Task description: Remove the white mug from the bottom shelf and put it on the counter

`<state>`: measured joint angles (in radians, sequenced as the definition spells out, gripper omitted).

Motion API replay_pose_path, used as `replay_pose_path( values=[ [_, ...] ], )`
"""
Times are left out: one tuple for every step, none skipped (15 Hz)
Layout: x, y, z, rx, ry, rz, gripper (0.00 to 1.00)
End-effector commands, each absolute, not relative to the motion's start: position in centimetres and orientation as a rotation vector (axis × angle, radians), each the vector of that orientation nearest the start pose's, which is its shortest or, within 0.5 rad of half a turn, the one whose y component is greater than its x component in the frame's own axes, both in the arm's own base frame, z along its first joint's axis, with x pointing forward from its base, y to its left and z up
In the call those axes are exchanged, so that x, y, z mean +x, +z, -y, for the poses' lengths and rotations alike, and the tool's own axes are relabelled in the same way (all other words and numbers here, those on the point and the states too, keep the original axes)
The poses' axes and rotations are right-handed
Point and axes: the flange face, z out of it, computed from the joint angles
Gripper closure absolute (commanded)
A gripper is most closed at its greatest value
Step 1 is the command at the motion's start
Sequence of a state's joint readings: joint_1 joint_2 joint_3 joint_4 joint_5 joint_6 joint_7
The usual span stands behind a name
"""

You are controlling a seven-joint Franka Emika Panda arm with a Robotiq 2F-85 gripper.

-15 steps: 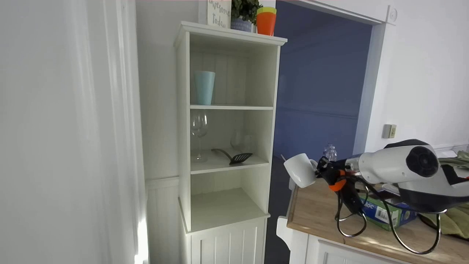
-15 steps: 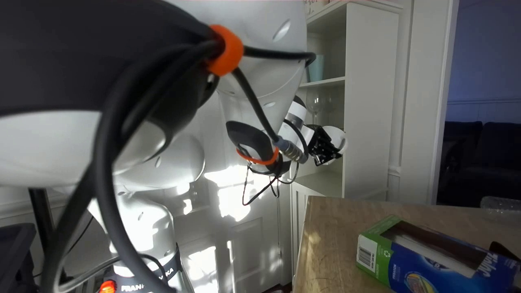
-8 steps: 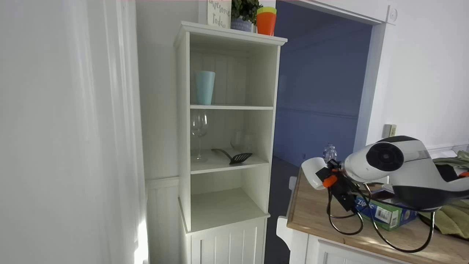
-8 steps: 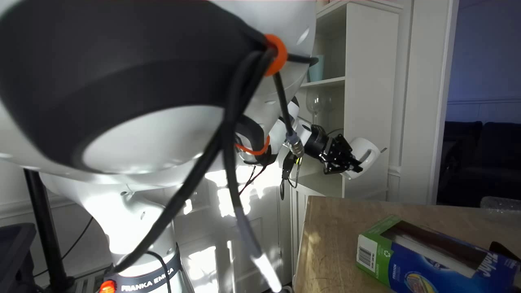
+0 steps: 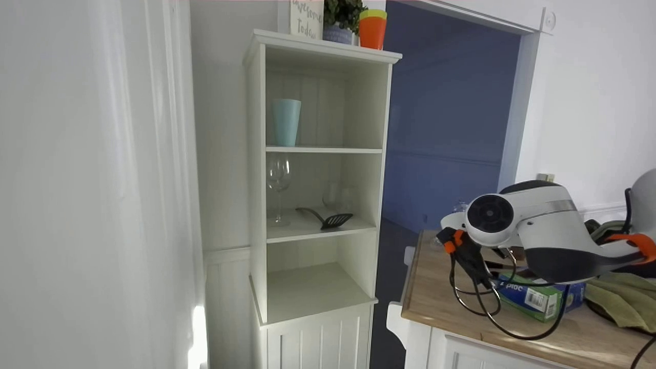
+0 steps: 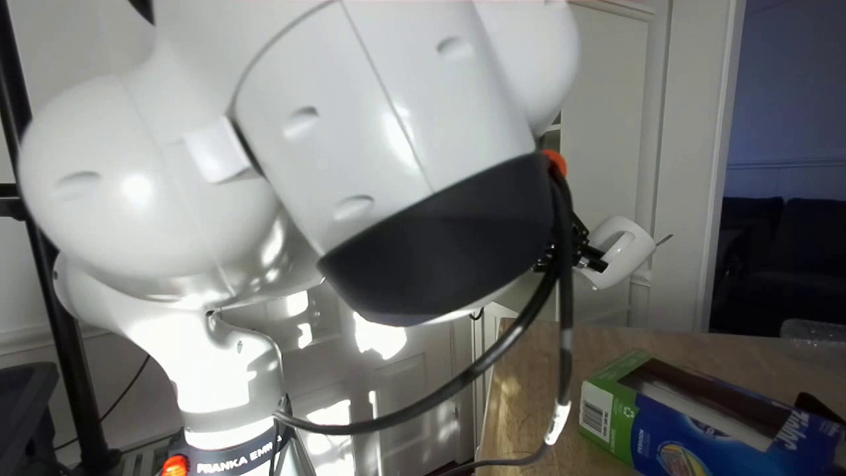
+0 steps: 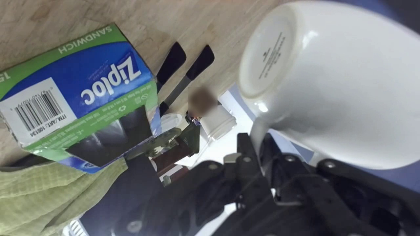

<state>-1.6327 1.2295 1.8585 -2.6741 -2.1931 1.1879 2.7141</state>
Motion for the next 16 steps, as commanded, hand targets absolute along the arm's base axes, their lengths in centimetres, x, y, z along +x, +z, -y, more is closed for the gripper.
replay_pose_path(
  values=[
    [43.3, 34.9, 2.8, -1.735, -1.810, -2.172, 0.89],
    [43.7, 34.6, 2.6, -1.734, -1.818, -2.182, 0.89],
    [44.0, 34.3, 2.5, -1.737, -1.815, -2.188, 0.89],
    [44.2, 34.1, 2.5, -1.741, -1.809, -2.190, 0.89],
    [44.3, 34.1, 2.5, -1.740, -1.807, -2.192, 0.89],
    [44.3, 34.1, 2.5, -1.739, -1.807, -2.194, 0.89],
    [44.3, 34.1, 2.5, -1.738, -1.807, -2.195, 0.89],
    [44.3, 34.1, 2.6, -1.738, -1.807, -2.195, 0.89],
    [44.3, 34.1, 2.6, -1.738, -1.807, -2.195, 0.89],
    [44.3, 34.1, 2.6, -1.738, -1.807, -2.195, 0.89],
    [44.3, 34.2, 2.6, -1.738, -1.807, -2.195, 0.89],
    [44.3, 34.2, 2.6, -1.738, -1.807, -2.195, 0.89],
    [44.3, 34.2, 2.6, -1.738, -1.807, -2.195, 0.89],
    [44.3, 34.2, 2.6, -1.738, -1.807, -2.195, 0.89],
    [44.3, 34.2, 2.6, -1.738, -1.807, -2.195, 0.89],
    [44.3, 34.2, 2.6, -1.738, -1.807, -2.195, 0.89]
  ],
)
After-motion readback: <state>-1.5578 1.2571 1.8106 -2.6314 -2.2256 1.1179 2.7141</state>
